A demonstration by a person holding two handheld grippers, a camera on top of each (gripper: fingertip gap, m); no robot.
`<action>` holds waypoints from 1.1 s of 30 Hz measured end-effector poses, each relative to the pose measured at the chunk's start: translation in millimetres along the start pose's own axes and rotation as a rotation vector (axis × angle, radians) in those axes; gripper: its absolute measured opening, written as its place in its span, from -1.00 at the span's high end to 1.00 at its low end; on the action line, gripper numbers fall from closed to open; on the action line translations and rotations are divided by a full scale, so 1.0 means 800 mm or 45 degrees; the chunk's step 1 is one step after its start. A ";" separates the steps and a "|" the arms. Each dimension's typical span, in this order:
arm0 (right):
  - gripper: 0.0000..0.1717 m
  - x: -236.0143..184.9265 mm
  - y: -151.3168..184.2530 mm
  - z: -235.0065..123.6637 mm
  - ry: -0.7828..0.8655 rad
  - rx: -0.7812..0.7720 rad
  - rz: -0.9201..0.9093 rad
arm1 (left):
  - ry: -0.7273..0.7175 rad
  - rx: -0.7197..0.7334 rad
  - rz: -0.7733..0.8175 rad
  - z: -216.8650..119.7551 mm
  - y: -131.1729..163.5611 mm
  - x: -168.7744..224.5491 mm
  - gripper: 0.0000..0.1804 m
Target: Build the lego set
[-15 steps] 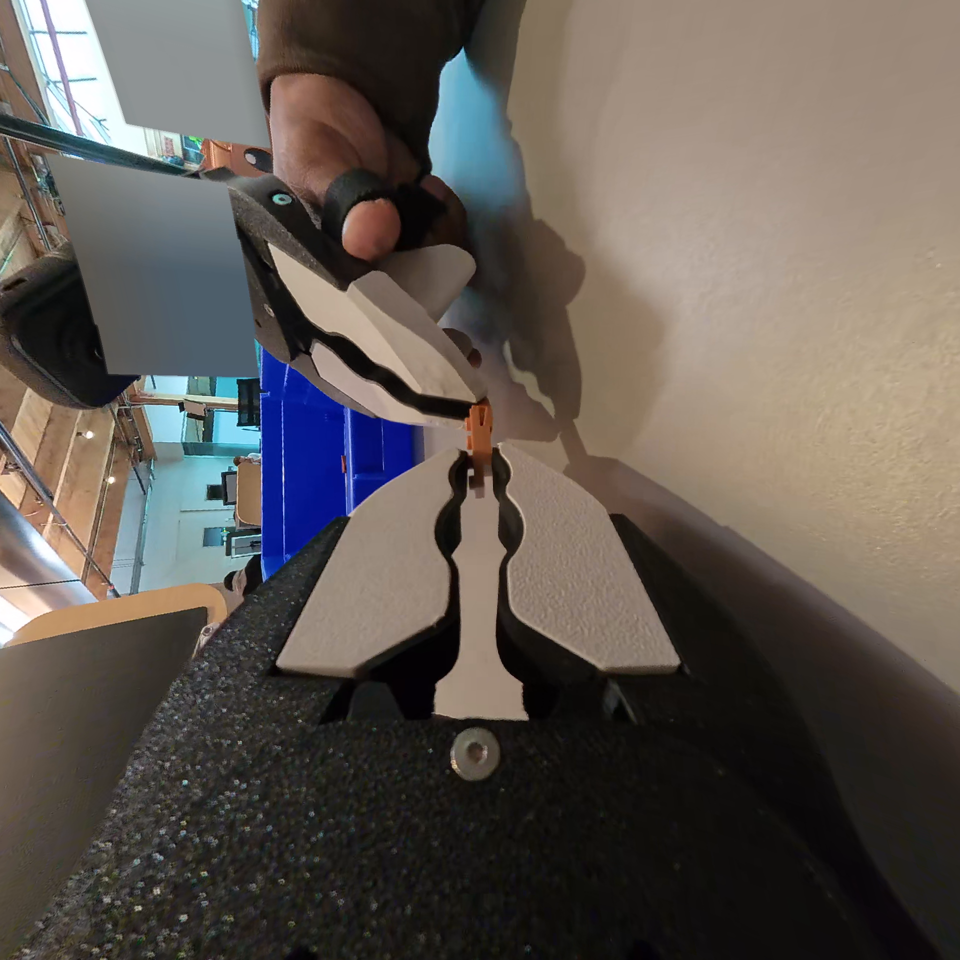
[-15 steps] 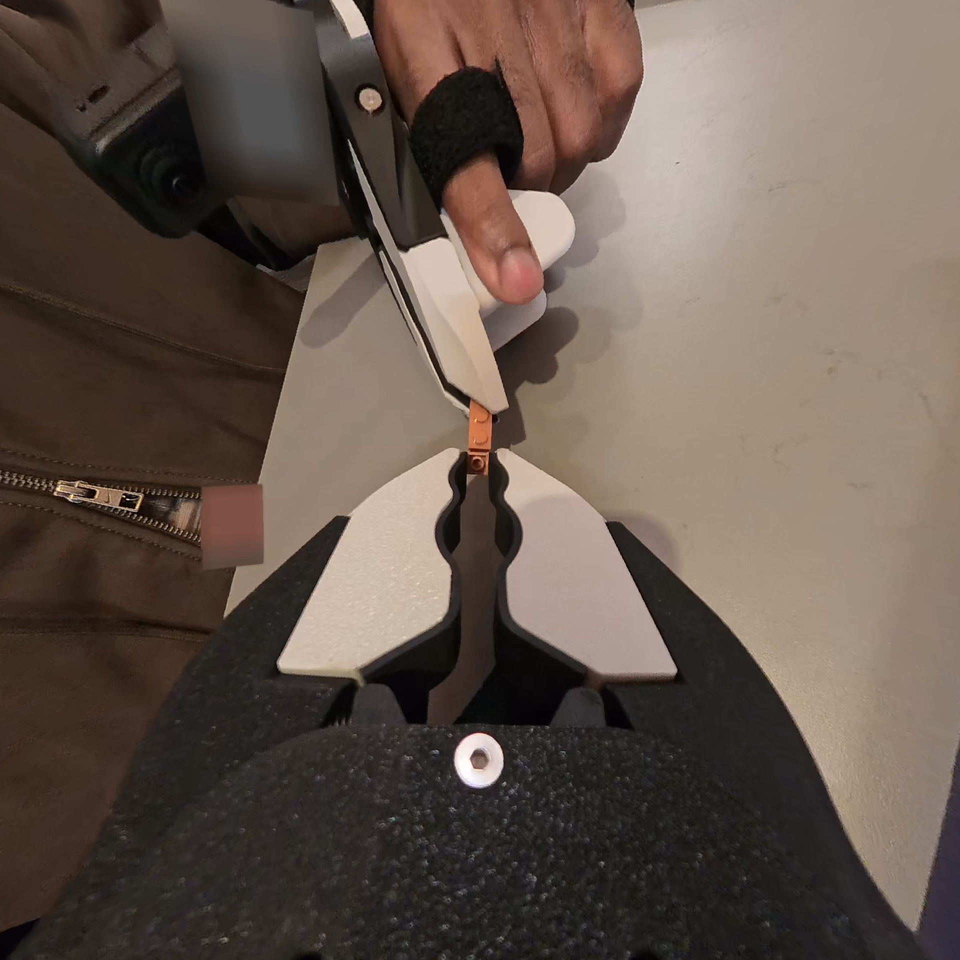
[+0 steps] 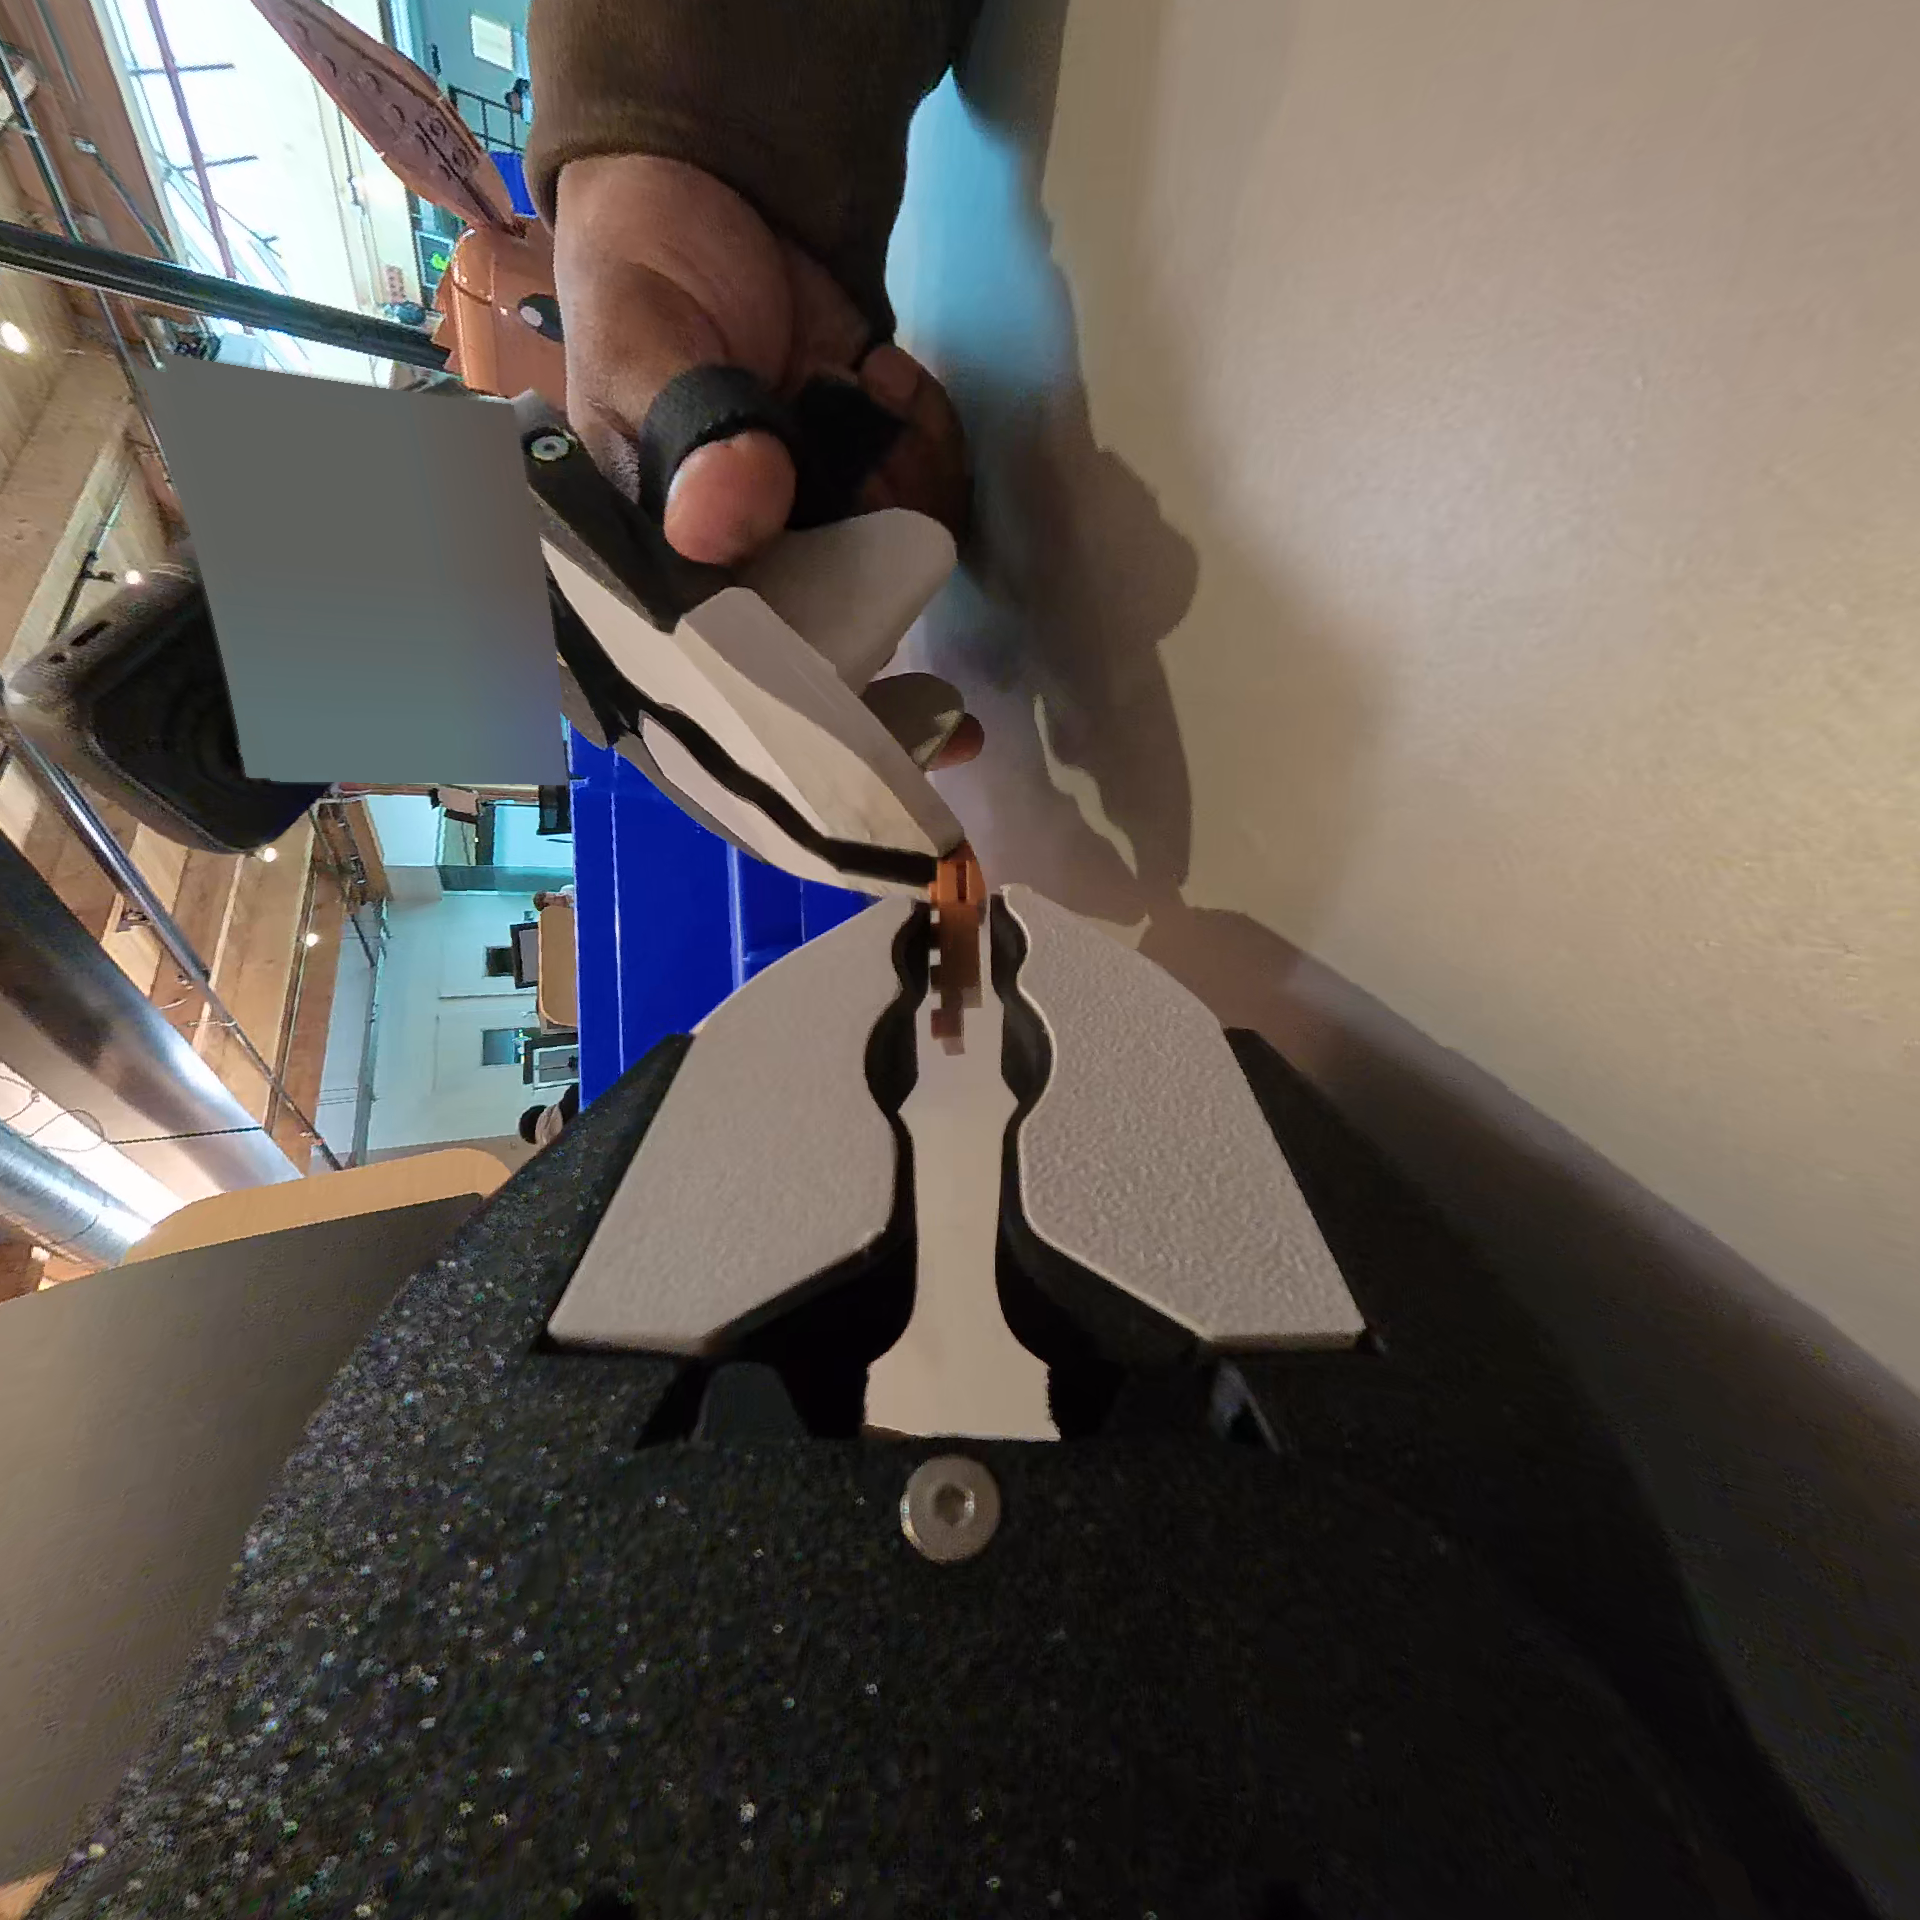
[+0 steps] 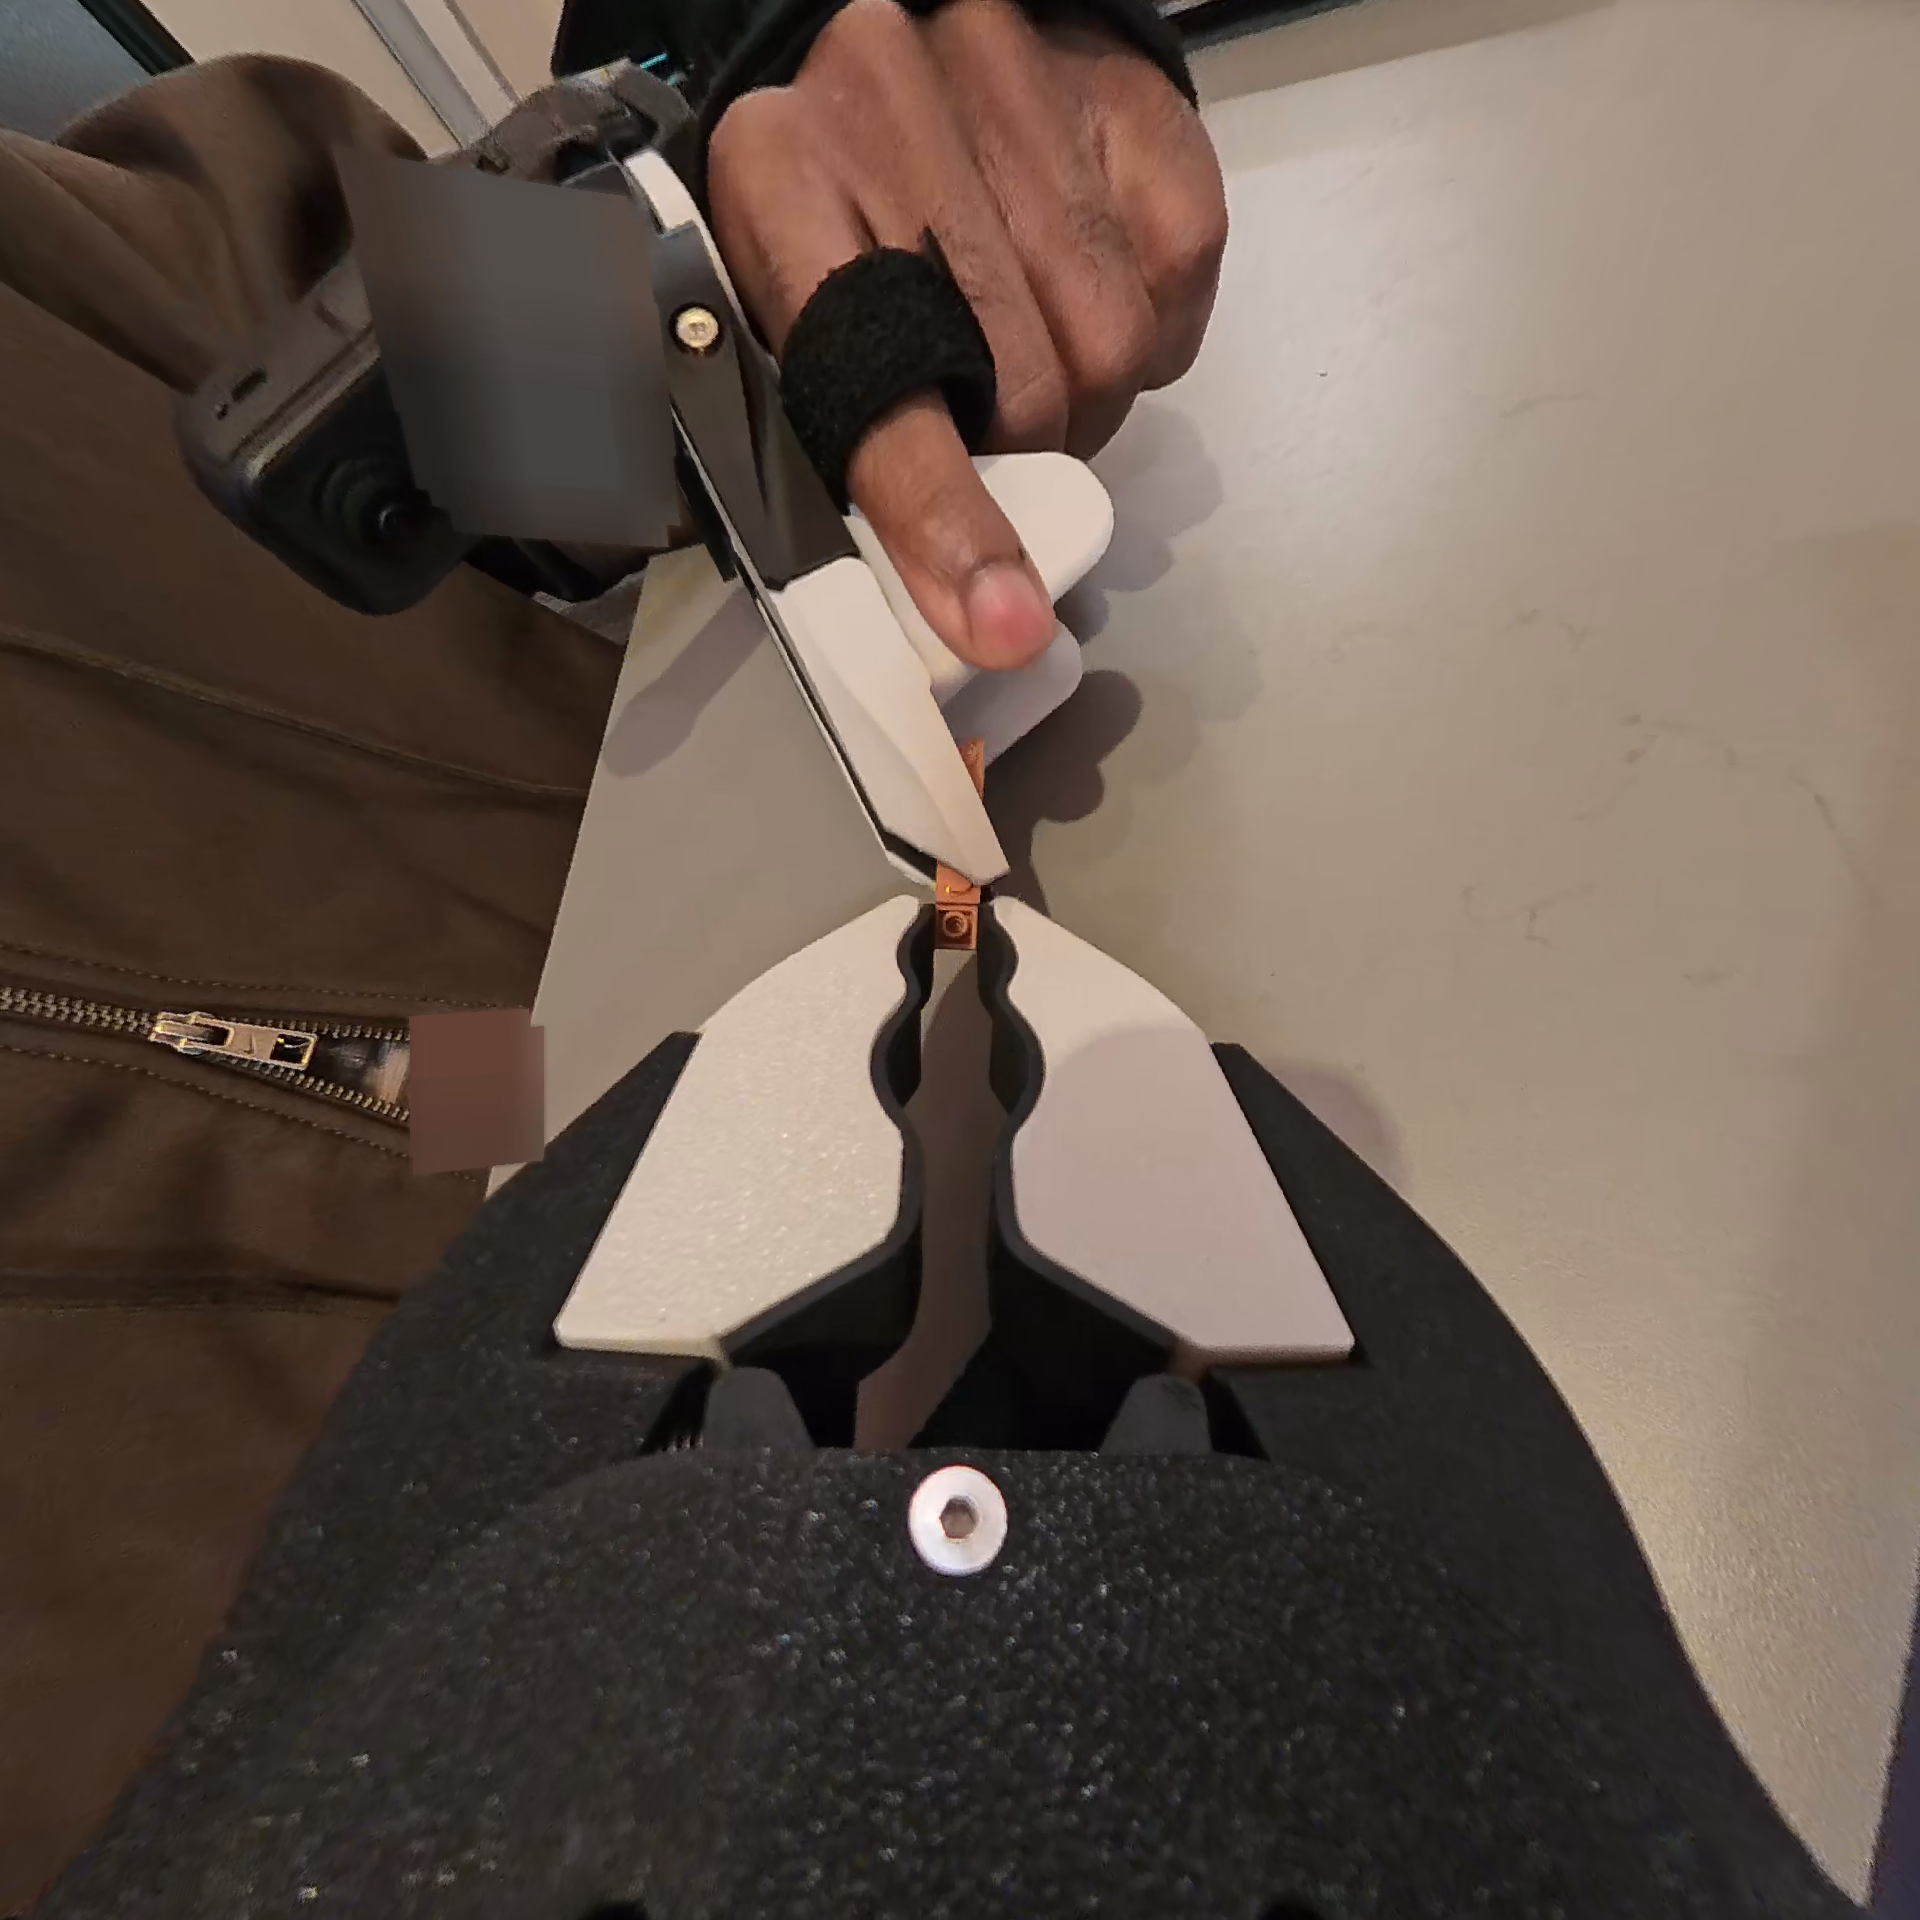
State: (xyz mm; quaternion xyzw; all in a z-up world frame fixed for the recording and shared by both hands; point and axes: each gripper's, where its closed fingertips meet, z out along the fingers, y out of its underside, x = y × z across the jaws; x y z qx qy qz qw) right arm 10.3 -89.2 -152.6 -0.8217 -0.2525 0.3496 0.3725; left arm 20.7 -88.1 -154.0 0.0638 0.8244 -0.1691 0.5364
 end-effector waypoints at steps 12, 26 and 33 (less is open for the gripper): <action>0.92 0.002 -0.013 -0.008 -0.013 0.095 0.037 | -0.076 -0.040 -0.064 0.001 0.004 -0.014 0.90; 0.80 -0.001 -0.050 -0.045 0.177 0.298 -0.364 | -0.136 0.071 -0.357 -0.016 0.004 -0.043 0.91; 0.83 -0.013 -0.042 -0.030 0.315 0.199 -0.714 | -0.110 0.132 -0.450 -0.020 -0.001 -0.047 0.91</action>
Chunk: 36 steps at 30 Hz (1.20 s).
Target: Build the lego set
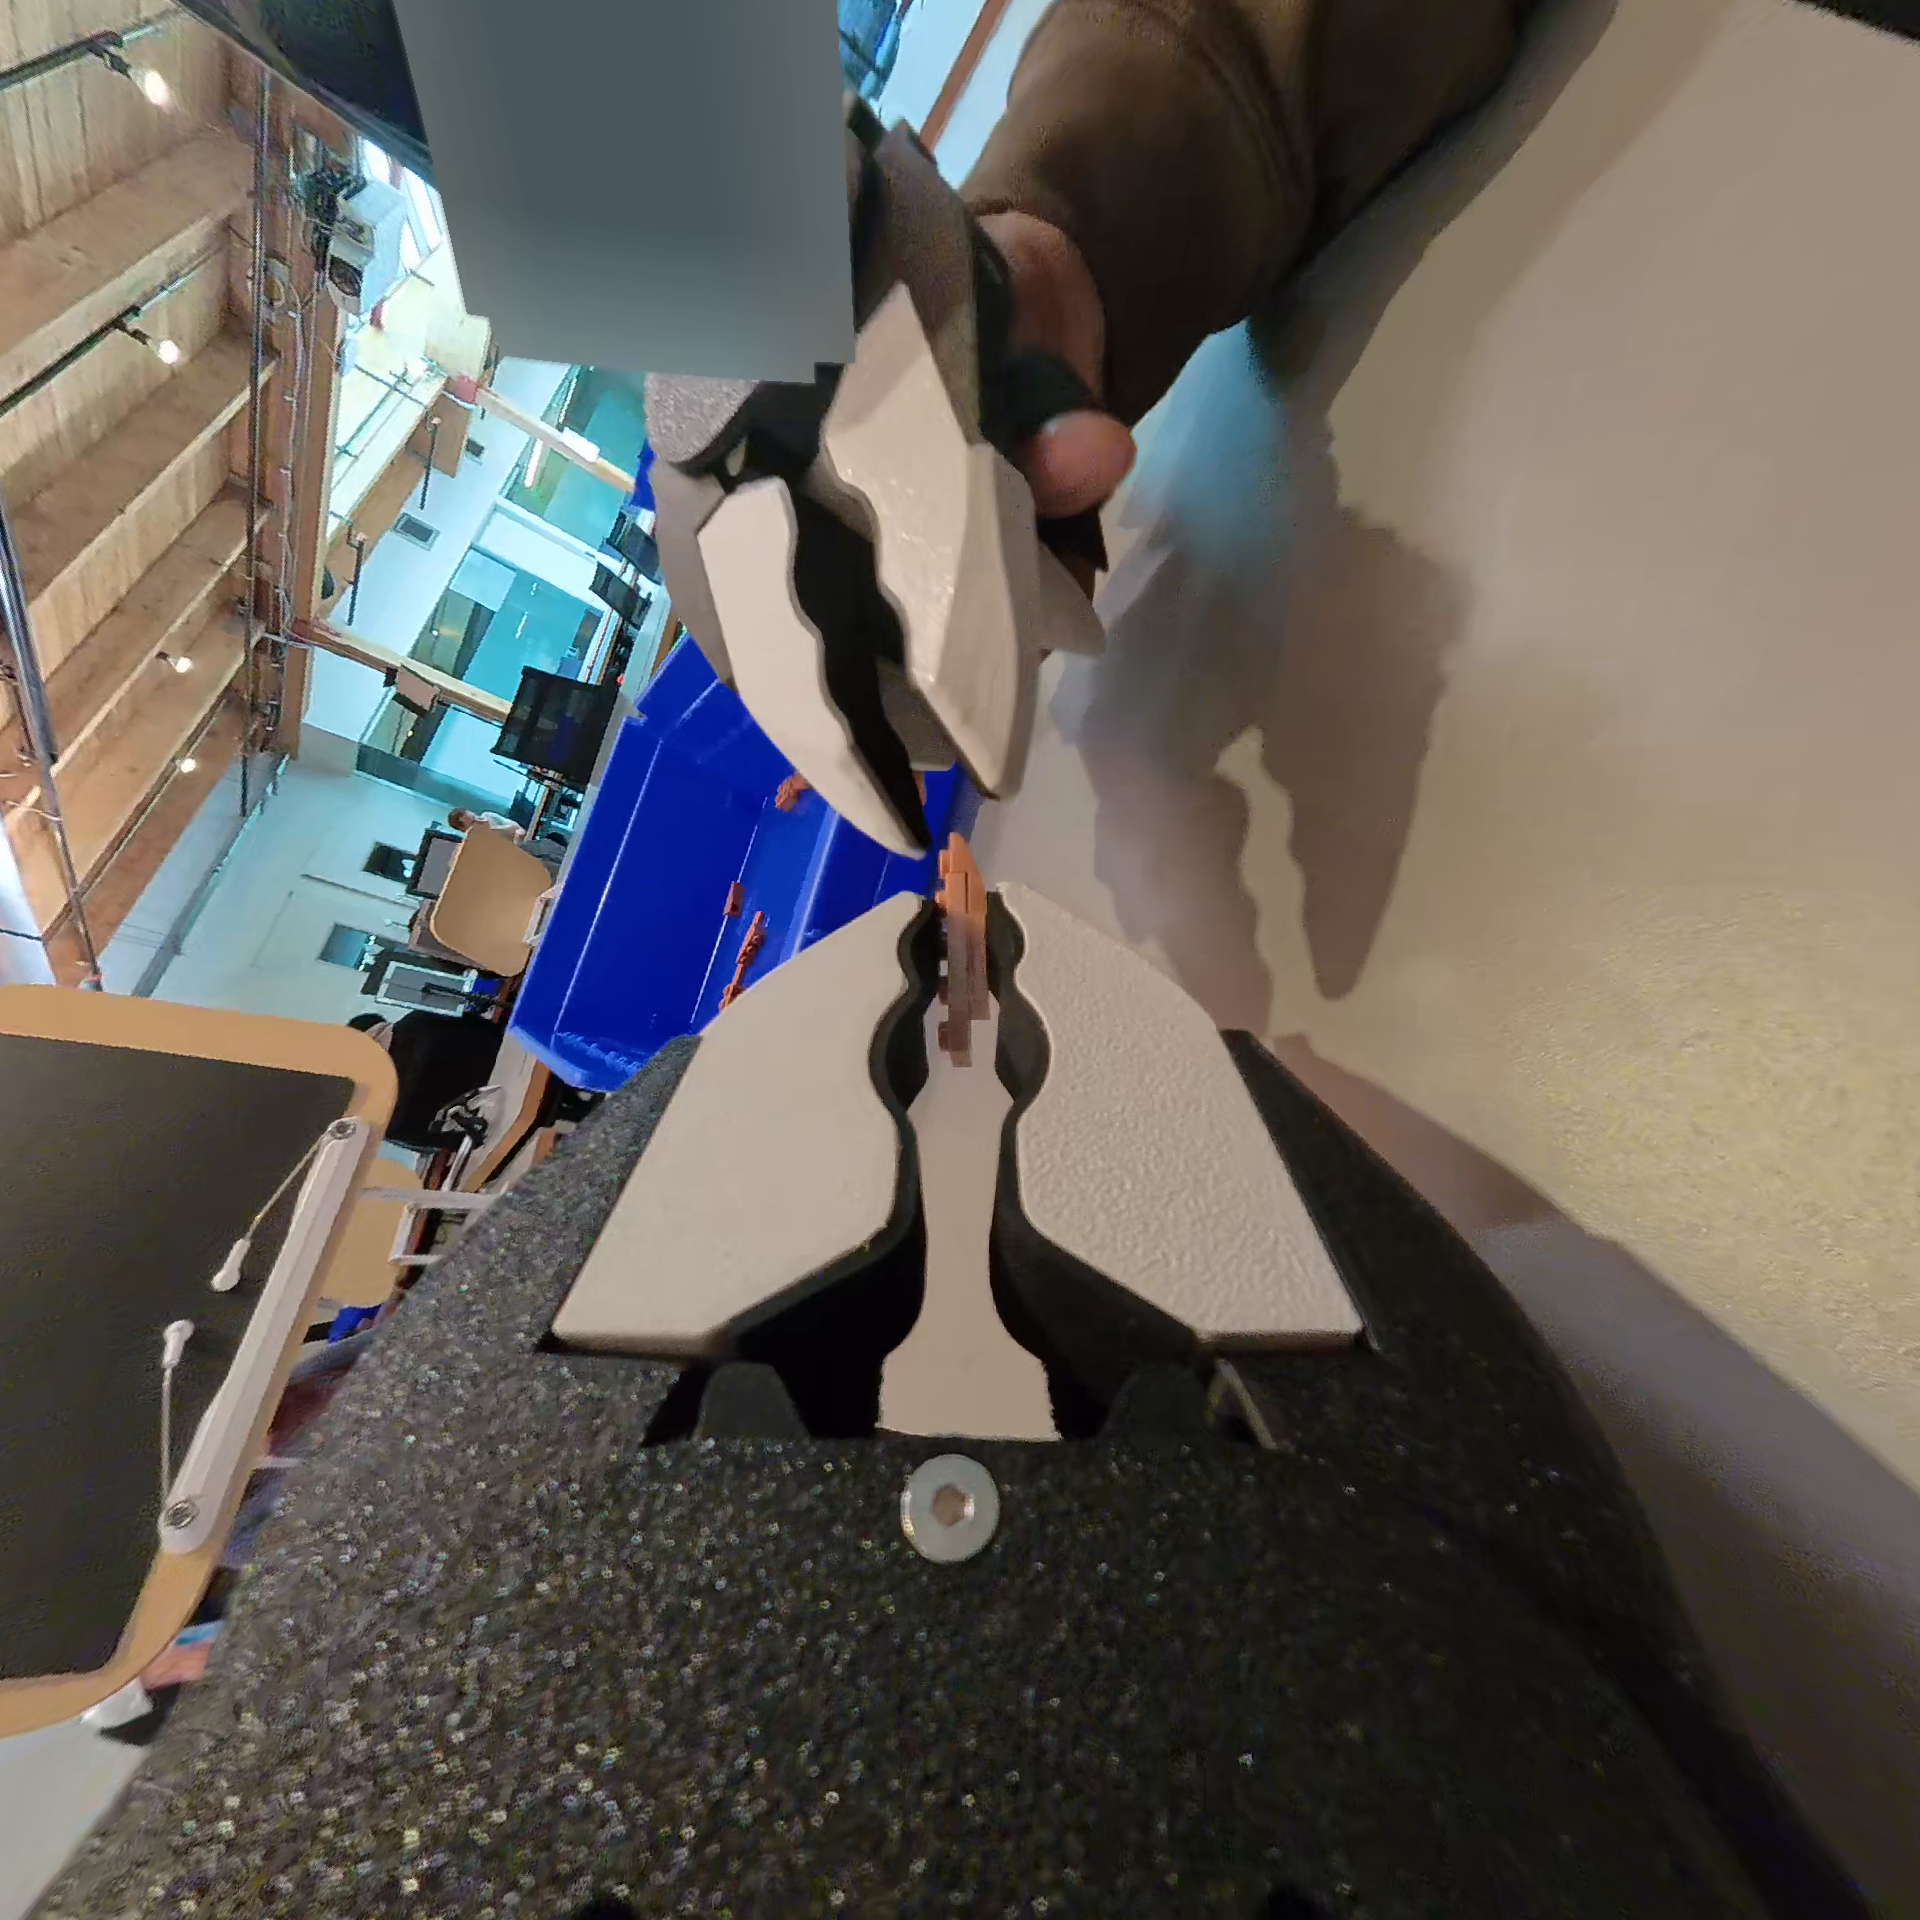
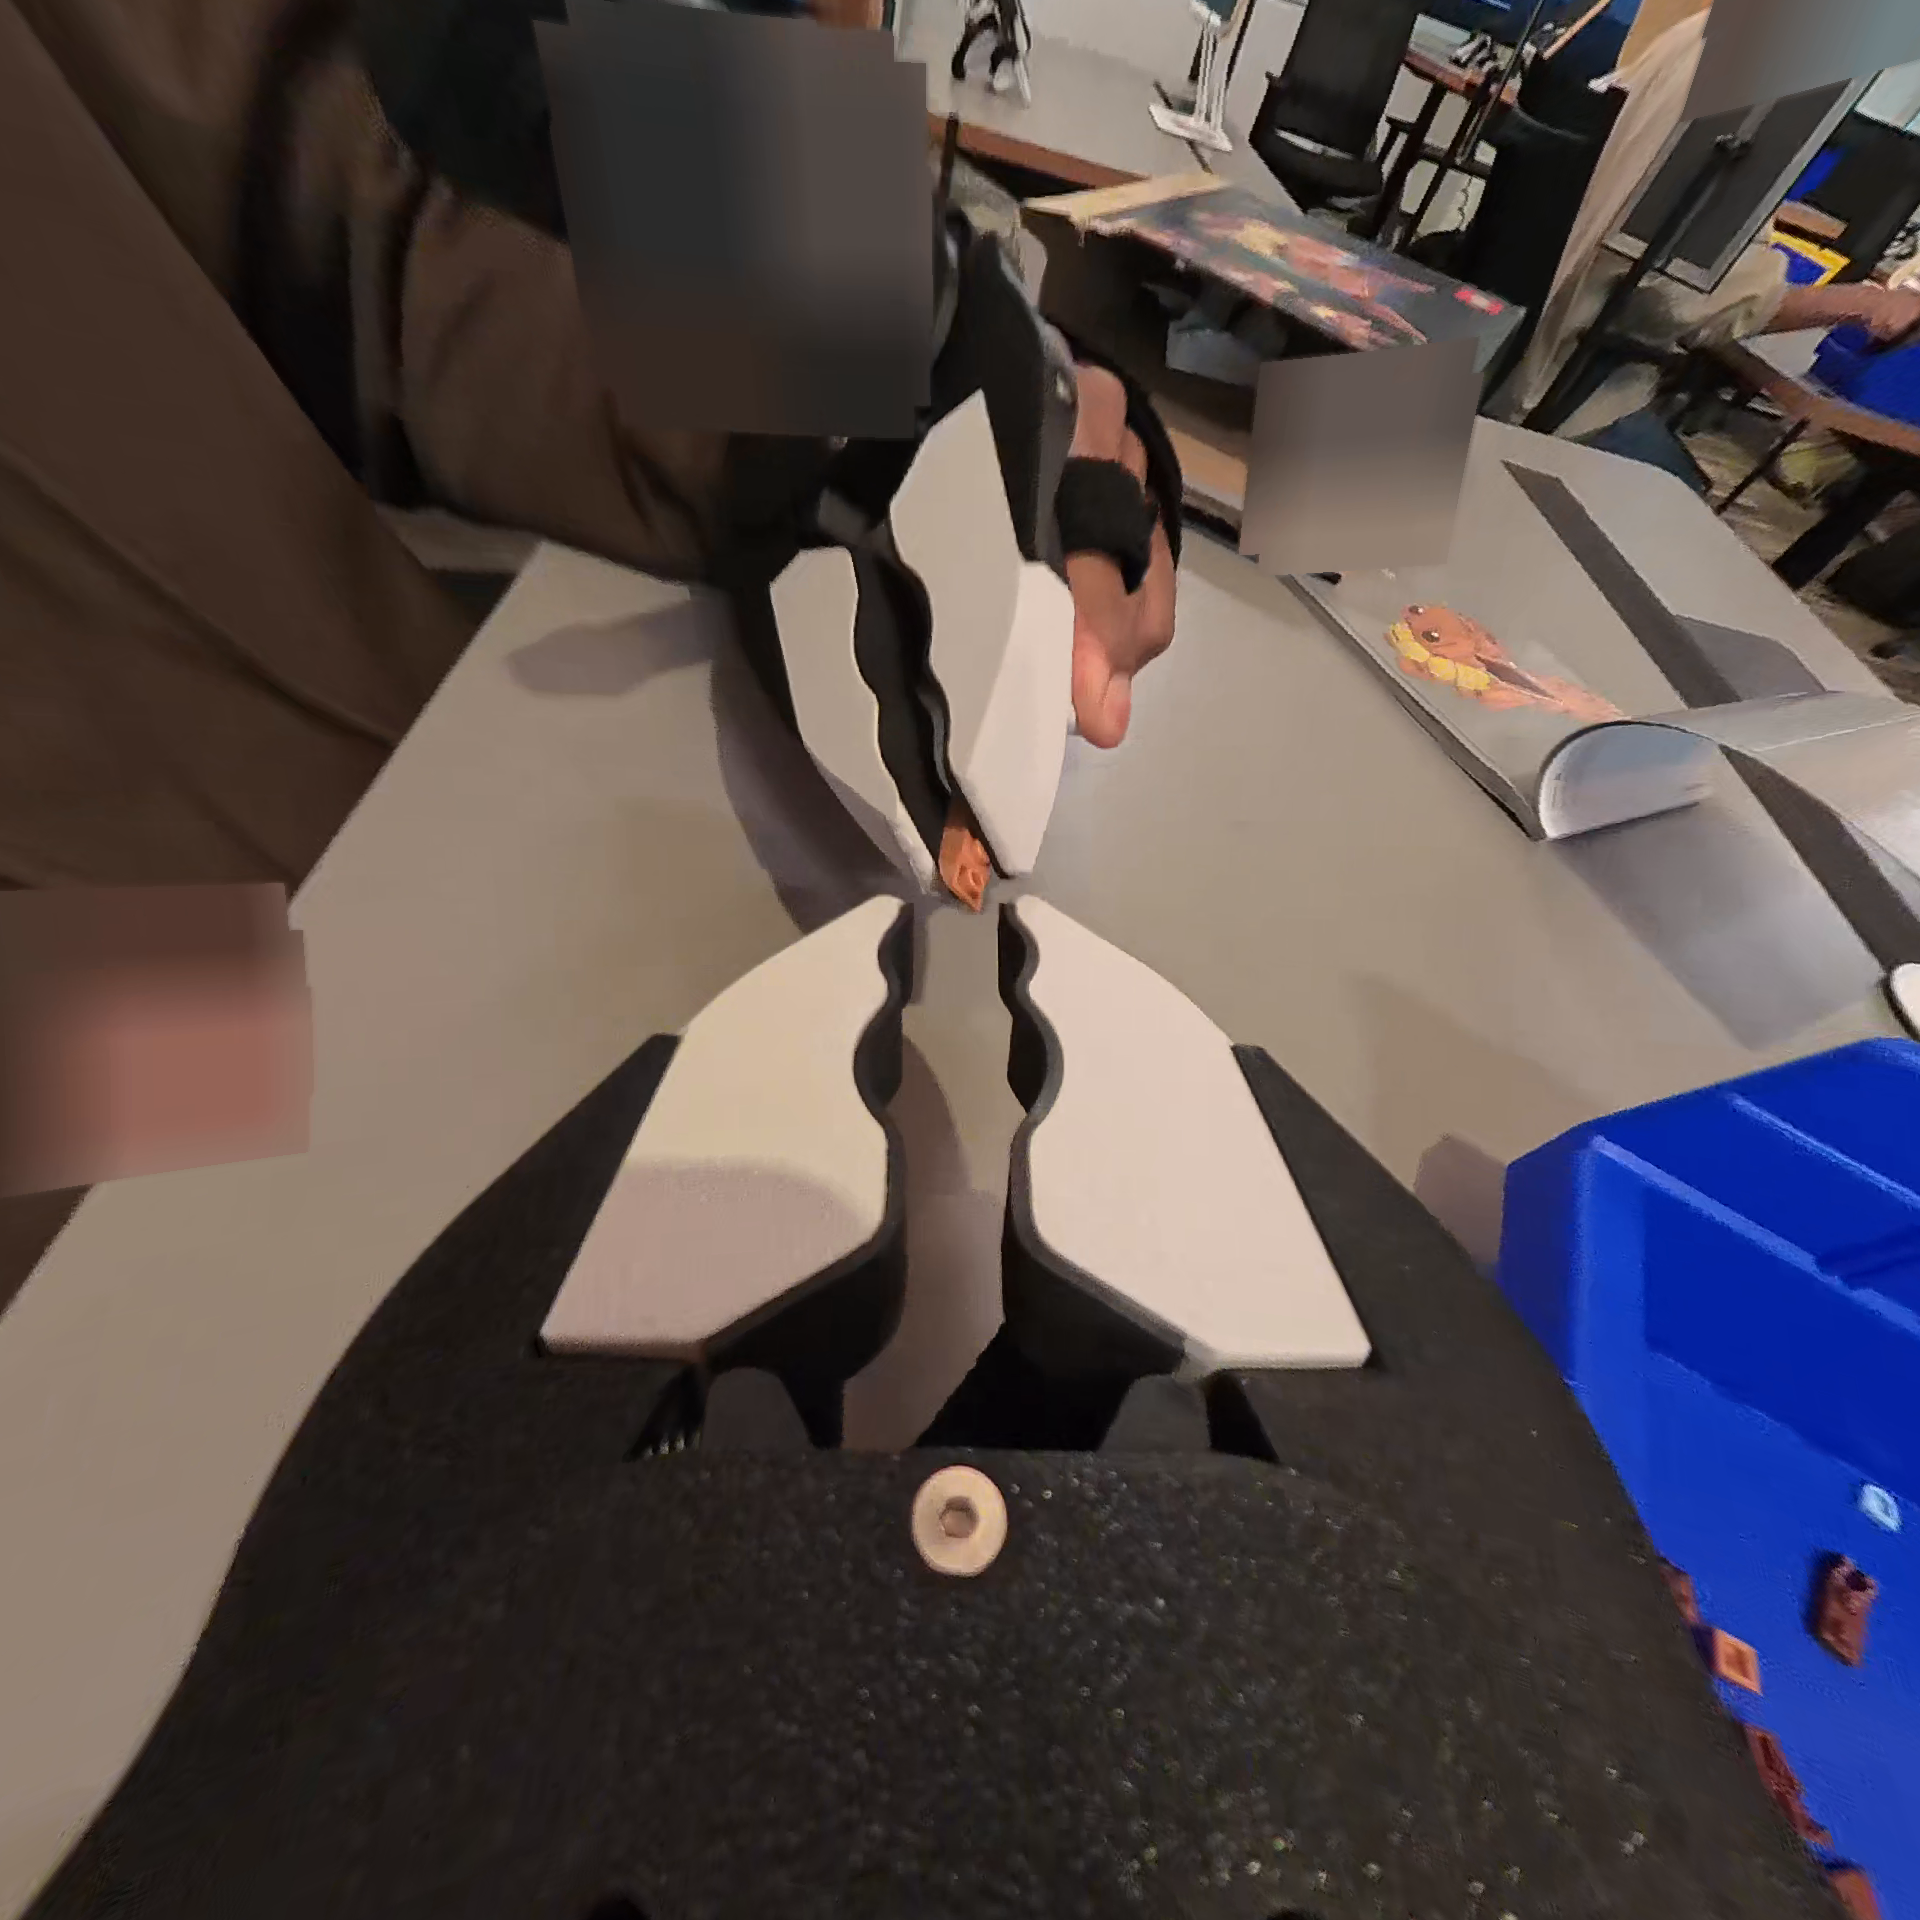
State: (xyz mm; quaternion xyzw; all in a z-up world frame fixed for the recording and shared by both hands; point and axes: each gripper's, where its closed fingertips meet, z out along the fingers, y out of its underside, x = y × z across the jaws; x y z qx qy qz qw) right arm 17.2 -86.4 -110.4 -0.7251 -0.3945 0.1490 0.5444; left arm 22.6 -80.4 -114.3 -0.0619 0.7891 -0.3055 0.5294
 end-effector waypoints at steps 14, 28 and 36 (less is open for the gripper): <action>0.92 -0.001 -0.003 0.010 0.095 -0.008 -0.179 | 0.033 0.022 -0.056 0.000 -0.005 0.001 0.90; 0.94 -0.005 0.000 0.012 0.039 -0.045 -0.184 | 0.094 0.006 -0.048 -0.001 -0.005 0.008 0.91; 0.94 0.007 -0.011 0.003 0.108 0.053 -0.154 | -0.030 0.071 -0.093 0.001 -0.008 -0.009 0.89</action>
